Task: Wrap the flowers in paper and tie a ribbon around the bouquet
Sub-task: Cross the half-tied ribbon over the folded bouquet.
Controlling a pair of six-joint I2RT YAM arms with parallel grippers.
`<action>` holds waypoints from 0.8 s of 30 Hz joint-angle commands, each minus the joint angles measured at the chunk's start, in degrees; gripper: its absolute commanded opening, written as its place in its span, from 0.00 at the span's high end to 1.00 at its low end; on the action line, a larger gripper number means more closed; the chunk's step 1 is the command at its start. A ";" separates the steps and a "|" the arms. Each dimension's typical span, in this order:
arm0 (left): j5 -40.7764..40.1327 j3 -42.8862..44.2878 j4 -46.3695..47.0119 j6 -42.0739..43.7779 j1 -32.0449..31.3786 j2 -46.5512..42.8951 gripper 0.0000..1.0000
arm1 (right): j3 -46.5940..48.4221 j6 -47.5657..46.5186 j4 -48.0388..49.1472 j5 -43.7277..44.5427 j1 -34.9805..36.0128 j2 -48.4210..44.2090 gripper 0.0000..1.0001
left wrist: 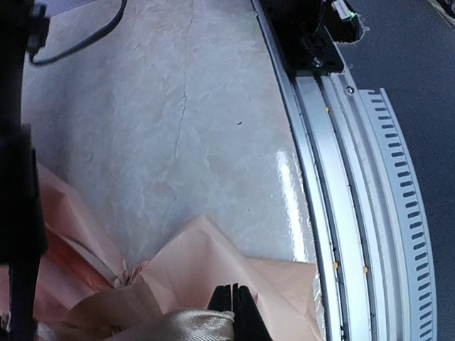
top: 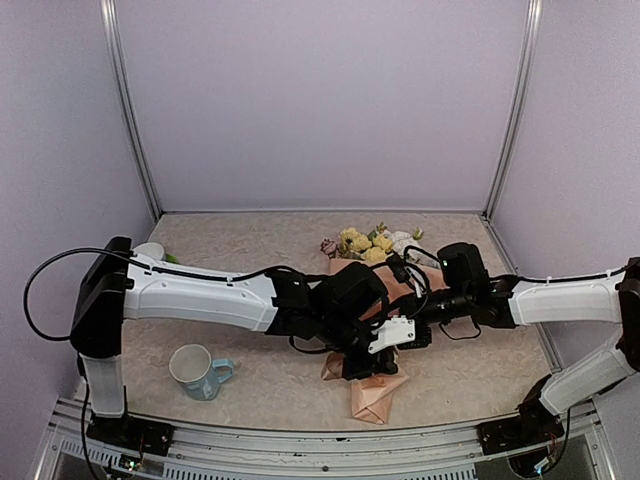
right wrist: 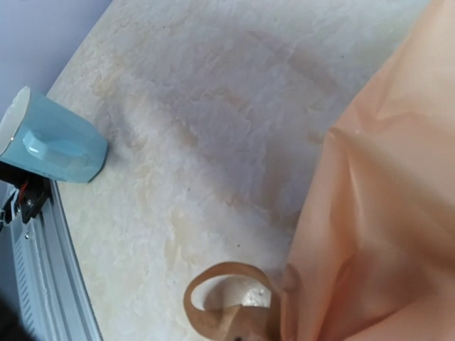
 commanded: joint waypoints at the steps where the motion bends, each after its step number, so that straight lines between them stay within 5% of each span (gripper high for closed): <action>1: 5.98 6.81 -5.11 4.17 -1.40 5.34 0.96 | 1.19 0.52 0.59 0.21 -0.53 -0.39 1.00; 10: 4.27 11.74 0.66 2.85 -2.75 12.13 0.93 | 2.09 0.02 -0.15 0.32 -0.64 1.30 1.00; 11: 3.25 11.41 1.92 2.57 -2.86 12.48 0.89 | 2.18 -0.07 -0.32 0.45 -0.64 1.35 1.00; 12: -5.51 11.44 2.74 2.33 -4.44 13.29 0.75 | 2.51 -0.59 -1.48 0.81 -0.64 1.56 1.00; 19: -28.91 10.09 -4.48 5.80 -9.29 9.69 0.38 | 3.12 -1.31 -2.45 1.00 -0.72 1.95 1.00; 24: -34.03 9.26 -13.84 4.39 -9.68 6.81 0.29 | 3.55 -1.73 -2.92 1.11 -0.73 2.18 1.00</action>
